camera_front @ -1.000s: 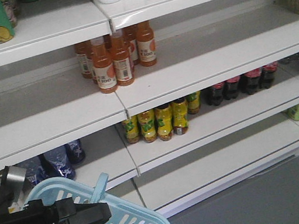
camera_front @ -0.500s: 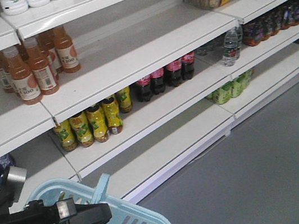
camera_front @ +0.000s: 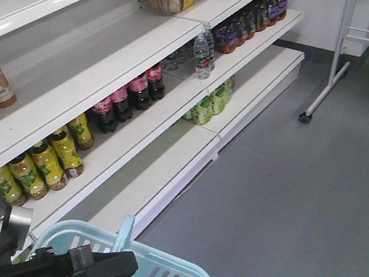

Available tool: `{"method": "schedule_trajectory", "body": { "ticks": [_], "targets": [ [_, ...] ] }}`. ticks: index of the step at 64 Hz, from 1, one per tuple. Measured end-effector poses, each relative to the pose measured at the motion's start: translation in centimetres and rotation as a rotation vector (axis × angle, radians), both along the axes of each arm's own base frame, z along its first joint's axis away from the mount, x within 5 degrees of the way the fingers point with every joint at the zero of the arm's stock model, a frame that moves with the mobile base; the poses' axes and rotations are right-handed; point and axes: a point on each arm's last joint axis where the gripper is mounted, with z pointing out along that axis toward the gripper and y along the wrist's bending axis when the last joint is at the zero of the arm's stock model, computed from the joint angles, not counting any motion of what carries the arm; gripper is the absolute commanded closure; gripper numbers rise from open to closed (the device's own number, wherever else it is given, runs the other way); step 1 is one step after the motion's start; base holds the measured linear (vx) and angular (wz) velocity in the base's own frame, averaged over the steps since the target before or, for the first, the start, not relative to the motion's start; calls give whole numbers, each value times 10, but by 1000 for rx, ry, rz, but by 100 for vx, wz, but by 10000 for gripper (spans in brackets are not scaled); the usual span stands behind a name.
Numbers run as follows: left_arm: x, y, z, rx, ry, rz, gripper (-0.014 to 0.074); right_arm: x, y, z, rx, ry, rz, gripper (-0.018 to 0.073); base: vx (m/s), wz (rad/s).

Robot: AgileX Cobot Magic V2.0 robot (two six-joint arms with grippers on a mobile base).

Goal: Place coke in basket with both arms
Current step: 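Turn the base away from the shelf holding the basket in the left gripper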

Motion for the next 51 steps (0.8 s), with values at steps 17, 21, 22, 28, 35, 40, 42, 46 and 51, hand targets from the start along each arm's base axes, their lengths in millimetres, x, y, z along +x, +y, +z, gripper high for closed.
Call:
{"method": "schedule_trajectory", "body": {
  "ticks": [17, 21, 22, 28, 35, 40, 42, 46, 51],
  "targets": [
    [0, 0, 0, 0, 0, 0, 602, 0, 0, 0, 0, 0, 0, 569, -8, -35],
    [0, 0, 0, 0, 0, 0, 602, 0, 0, 0, 0, 0, 0, 569, -7, -30],
    [0, 0, 0, 0, 0, 0, 602, 0, 0, 0, 0, 0, 0, 569, -6, -29],
    [0, 0, 0, 0, 0, 0, 602, 0, 0, 0, 0, 0, 0, 569, -6, -28],
    [0, 0, 0, 0, 0, 0, 602, 0, 0, 0, 0, 0, 0, 569, -6, -28],
    [0, 0, 0, 0, 0, 0, 602, 0, 0, 0, 0, 0, 0, 569, -5, -28],
    [0, 0, 0, 0, 0, 0, 602, 0, 0, 0, 0, 0, 0, 569, -5, -28],
    [0, 0, 0, 0, 0, 0, 602, 0, 0, 0, 0, 0, 0, 569, -5, -28],
    [0, 0, 0, 0, 0, 0, 602, 0, 0, 0, 0, 0, 0, 569, -5, -28]
  ]
}}
